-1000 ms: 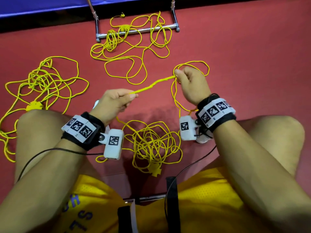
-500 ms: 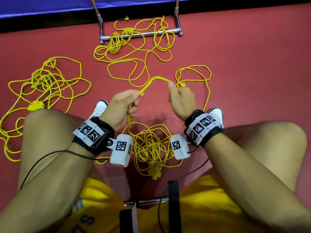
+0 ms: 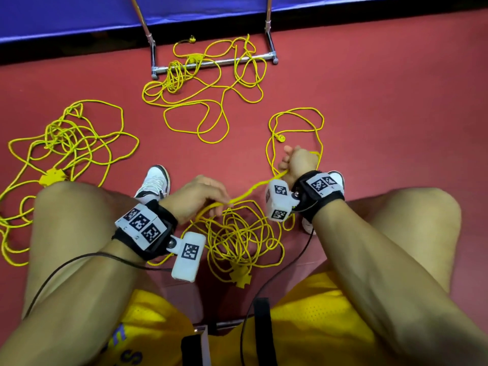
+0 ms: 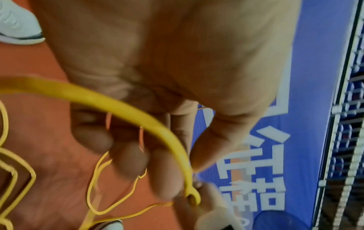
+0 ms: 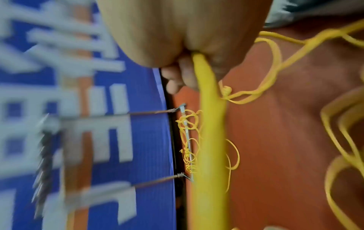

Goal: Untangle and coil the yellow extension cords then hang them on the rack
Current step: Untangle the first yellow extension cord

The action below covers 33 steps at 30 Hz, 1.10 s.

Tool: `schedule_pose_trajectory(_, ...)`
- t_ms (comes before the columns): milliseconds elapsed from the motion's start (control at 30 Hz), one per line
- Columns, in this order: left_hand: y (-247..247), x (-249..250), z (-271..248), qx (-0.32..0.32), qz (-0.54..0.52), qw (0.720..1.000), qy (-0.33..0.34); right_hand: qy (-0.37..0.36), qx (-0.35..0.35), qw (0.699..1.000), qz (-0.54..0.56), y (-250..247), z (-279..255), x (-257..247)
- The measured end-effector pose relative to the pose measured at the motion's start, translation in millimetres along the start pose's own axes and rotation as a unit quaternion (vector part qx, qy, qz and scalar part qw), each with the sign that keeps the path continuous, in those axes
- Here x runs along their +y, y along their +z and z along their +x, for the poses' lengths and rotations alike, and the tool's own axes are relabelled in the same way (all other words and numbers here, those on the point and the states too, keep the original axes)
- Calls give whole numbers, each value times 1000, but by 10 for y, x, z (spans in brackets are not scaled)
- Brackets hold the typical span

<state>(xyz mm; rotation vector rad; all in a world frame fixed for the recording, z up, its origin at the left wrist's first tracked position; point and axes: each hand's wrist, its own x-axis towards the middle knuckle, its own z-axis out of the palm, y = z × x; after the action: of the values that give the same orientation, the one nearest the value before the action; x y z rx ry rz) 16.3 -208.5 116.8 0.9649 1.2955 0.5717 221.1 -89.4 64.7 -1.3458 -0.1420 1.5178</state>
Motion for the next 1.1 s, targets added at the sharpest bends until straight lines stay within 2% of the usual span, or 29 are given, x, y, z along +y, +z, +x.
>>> schedule_pose_trajectory(33, 16, -18, 0, -16, 9, 1000, -16, -69, -34, 994, -73, 49, -69, -15)
schedule_pose_trajectory(67, 32, -33, 16, -14, 4, 999, -34, -138, -96, 974, -154, 113, -155, -16)
schedule_pose_trajectory(100, 50, -29, 44, 5, -20, 998, -53, -198, -189, 935, -226, 184, -305, -20)
schedule_pose_trajectory(133, 44, -9, 79, 36, -63, 995, -67, -229, -294, 882, -288, 240, -496, 2)
schedule_pose_trajectory(167, 25, 34, 107, 63, -123, 988, -70, -229, -392, 824, -339, 263, -669, 50)
schedule_pose_trajectory(200, -20, 78, 135, 77, -190, 977, -62, -216, -459, 764, -397, 253, -791, 131)
schedule_pose_trajectory(233, -63, 130, 153, 75, -251, 964, -49, -201, -496, 703, -469, 223, -887, 235)
schedule_pose_trajectory(300, -113, 181, 167, 65, -290, 954, -31, -183, -495, 588, -614, 134, -962, 446)
schedule_pose_trajectory(367, -44, 181, 155, 92, -252, 963, -17, -162, -469, 513, -701, 61, -947, 545)
schedule_pose_trajectory(400, 7, 178, 148, 109, -239, 965, -4, -141, -458, 502, -720, 47, -918, 545)
schedule_pose_trajectory(433, 49, 172, 144, 119, -238, 964, 9, -125, -447, 510, -724, 35, -855, 553)
schedule_pose_trajectory(467, 74, 167, 137, 122, -245, 962, 20, -91, -437, 552, -705, 43, -813, 545)
schedule_pose_trajectory(500, 83, 163, 129, 118, -252, 960, 28, -47, -424, 626, -652, 52, -759, 545)
schedule_pose_trajectory(567, 72, 157, 112, 96, -235, 967, 29, 43, -352, 806, -473, 78, -683, 491)
schedule_pose_trajectory(600, 70, 149, 96, 84, -214, 973, 27, 87, -313, 865, -383, 83, -666, 434)
schedule_pose_trajectory(633, 70, 132, 88, 74, -195, 978, 28, 132, -288, 897, -309, 86, -640, 394)
schedule_pose_trajectory(700, 73, 101, 83, 63, -179, 981, 35, 193, -281, 919, -200, 92, -672, 287)
schedule_pose_trajectory(767, 82, 104, 70, 41, -182, 982, 31, 206, -249, 939, -117, 99, -666, 243)
schedule_pose_trajectory(867, 54, 127, 31, 10, -182, 983, 4, 158, -141, 977, 14, 99, -492, 174)
schedule_pose_trajectory(967, 38, 91, 19, 7, -140, 989, -47, 108, -50, 988, 102, 101, -254, -1)
schedule_pose_trajectory(1033, 84, 64, 31, 3, -113, 990, -82, 53, -53, 996, 45, 134, -222, -73)
schedule_pose_trajectory(1100, 128, 57, 75, 31, -135, 985, -99, -29, -136, 985, -104, 178, -313, -58)
